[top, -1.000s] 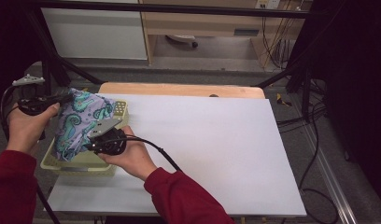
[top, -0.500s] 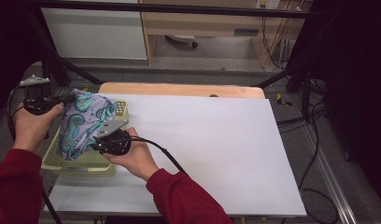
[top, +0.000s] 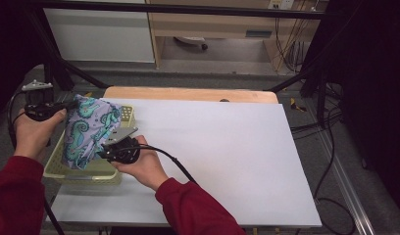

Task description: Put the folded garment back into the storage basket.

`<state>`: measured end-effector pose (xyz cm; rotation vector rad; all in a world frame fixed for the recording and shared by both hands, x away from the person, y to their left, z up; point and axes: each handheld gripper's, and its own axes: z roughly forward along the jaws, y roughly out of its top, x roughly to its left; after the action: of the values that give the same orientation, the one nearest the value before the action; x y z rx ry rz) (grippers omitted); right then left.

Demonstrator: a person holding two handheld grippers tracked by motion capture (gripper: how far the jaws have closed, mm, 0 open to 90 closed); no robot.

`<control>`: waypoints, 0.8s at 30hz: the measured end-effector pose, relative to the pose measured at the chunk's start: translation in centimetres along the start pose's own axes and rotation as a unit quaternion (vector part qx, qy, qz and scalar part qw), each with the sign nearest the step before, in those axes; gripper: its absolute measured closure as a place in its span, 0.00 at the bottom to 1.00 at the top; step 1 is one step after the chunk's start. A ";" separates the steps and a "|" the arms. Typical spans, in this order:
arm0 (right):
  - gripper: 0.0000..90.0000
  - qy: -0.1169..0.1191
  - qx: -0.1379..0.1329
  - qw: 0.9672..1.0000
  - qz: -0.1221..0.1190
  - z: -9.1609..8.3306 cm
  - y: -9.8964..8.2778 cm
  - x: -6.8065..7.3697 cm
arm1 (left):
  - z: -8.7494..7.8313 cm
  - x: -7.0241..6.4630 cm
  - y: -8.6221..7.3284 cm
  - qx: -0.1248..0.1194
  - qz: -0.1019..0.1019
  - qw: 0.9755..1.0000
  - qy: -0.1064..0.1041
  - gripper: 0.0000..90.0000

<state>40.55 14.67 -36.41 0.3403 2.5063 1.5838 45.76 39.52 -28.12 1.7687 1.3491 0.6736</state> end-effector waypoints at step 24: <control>0.89 0.010 0.017 1.000 0.002 1.2 -0.6 0.2 | 0.7 1.0 -1.7 0.017 -0.006 1.000 0.007 0.94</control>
<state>40.56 15.50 -37.42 0.3370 2.5521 1.5548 45.70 40.53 -29.97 1.7843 1.3879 0.6607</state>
